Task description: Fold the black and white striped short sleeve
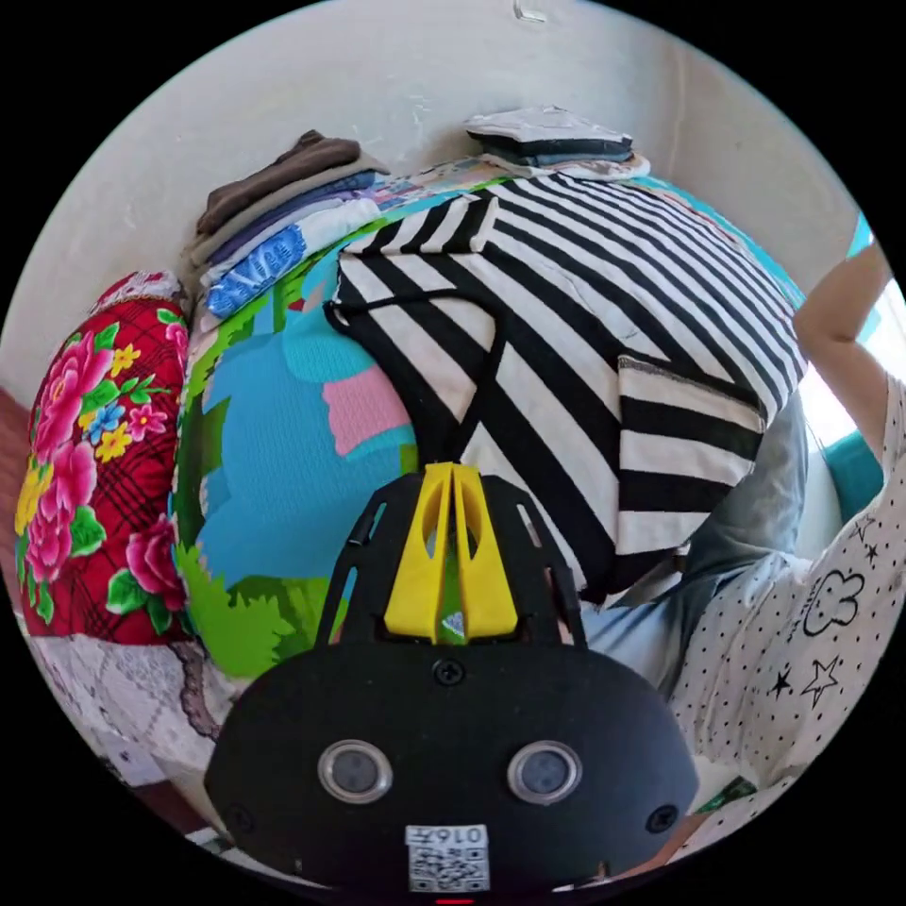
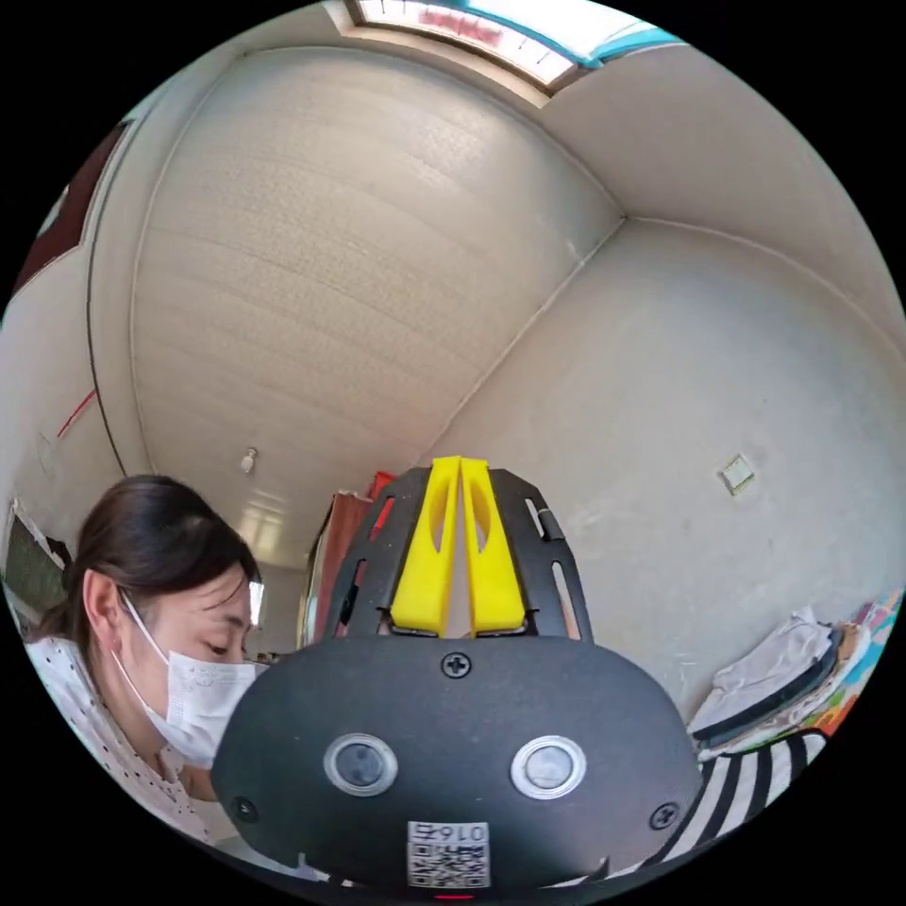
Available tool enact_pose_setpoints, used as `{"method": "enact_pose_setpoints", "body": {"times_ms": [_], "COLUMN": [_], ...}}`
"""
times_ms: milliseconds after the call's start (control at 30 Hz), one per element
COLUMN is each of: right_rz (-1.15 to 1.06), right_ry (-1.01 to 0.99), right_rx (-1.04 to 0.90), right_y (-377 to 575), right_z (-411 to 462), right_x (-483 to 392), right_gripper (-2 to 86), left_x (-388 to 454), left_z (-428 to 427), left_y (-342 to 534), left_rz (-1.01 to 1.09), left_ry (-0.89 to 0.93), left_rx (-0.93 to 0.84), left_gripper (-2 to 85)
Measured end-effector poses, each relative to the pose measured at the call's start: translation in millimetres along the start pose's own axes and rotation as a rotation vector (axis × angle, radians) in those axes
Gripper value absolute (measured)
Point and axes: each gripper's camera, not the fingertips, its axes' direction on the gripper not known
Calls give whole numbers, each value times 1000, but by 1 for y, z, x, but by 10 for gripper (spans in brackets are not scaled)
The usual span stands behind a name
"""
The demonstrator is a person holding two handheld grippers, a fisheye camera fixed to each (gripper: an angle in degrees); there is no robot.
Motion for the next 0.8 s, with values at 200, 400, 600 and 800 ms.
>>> {"method": "enact_pose_setpoints", "body": {"times_ms": [200,400,600,800], "right_rz": [-222,-165,-13,71], "right_ry": [298,859,842,844], "right_rx": [-645,-1200,-1360,-1428], "right_y": [20,161,259,291], "right_z": [-78,-196,-264,-310], "right_x": [-56,-48,-42,-33], "right_gripper": [1,-1,-2,3], "left_x": [34,70,86,175], "left_z": [-23,5,11,-24], "left_y": [67,81,113,135], "left_rz": [-199,-194,-284,-298], "left_ry": [56,79,152,-74], "left_rx": [223,163,205,274], "left_gripper": [-10,-10,-10,-10]}}
